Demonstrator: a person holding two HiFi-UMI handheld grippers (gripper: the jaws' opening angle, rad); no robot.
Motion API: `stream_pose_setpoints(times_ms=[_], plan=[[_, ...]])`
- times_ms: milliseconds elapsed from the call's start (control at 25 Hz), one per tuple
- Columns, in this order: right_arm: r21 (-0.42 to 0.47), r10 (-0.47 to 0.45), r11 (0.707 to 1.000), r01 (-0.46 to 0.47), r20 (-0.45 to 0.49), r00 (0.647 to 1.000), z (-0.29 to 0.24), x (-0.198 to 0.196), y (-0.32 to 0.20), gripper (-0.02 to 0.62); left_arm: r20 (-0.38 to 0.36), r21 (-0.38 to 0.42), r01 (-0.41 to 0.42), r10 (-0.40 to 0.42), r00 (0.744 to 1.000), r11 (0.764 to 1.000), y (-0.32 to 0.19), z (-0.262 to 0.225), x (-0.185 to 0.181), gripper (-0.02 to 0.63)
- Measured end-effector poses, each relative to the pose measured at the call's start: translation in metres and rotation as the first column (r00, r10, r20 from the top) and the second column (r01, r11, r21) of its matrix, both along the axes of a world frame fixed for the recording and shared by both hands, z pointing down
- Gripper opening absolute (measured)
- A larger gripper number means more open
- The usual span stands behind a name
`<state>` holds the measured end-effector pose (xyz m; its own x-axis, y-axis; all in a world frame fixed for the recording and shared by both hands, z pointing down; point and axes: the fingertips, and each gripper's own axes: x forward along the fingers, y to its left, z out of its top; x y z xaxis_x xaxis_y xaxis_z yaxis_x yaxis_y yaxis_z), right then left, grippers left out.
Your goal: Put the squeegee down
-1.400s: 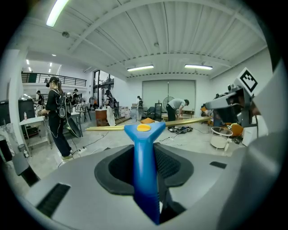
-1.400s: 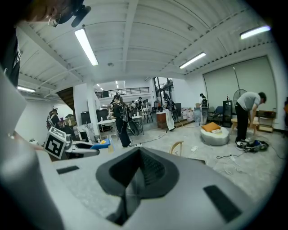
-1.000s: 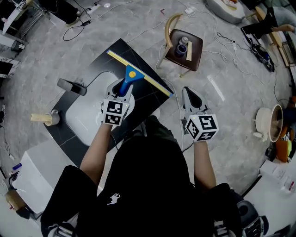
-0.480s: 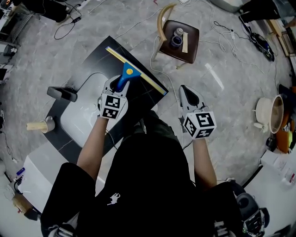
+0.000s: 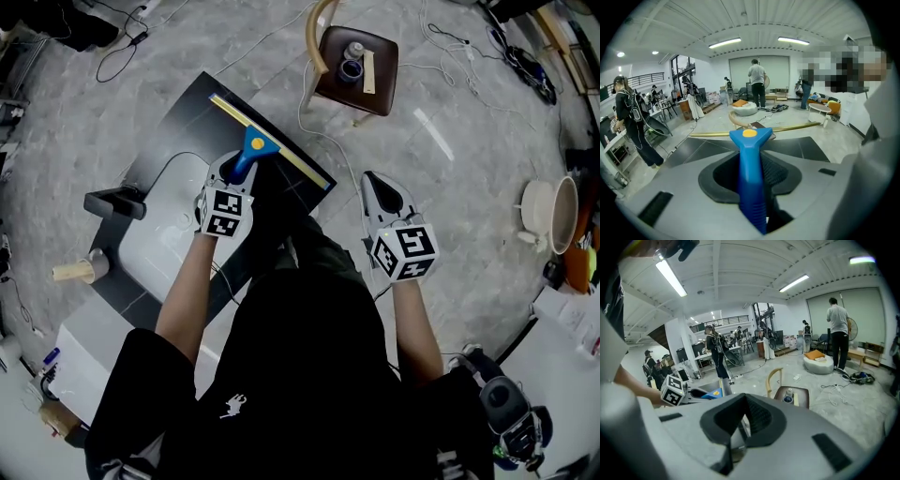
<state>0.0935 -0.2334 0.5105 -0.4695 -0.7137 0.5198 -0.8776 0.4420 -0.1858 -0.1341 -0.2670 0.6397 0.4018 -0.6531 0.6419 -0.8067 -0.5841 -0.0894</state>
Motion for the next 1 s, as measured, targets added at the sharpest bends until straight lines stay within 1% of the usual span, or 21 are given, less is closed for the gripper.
stream_pose_setpoints(times_ms=[360,760,1000], plan=[[-0.035,0.018,0.999,-0.018,-0.004,1.0,0.015,0.009,-0.002,0.002,0.032,-0.026,-0.009,0.01,0.999,1.0,-0.012,0.02,0.004,0.132],[-0.058,0.036,0.998,-0.037,-0.005,0.999,0.023,0.018,-0.004,0.002,0.06,-0.055,-0.044,0.047,0.997,0.998,-0.02,0.034,0.01,0.132],[-0.066,0.038,0.997,-0.038,-0.001,0.999,0.027,0.022,-0.005,0.002,0.081,-0.074,-0.036,0.042,0.996,0.997,-0.021,0.043,0.011,0.132]])
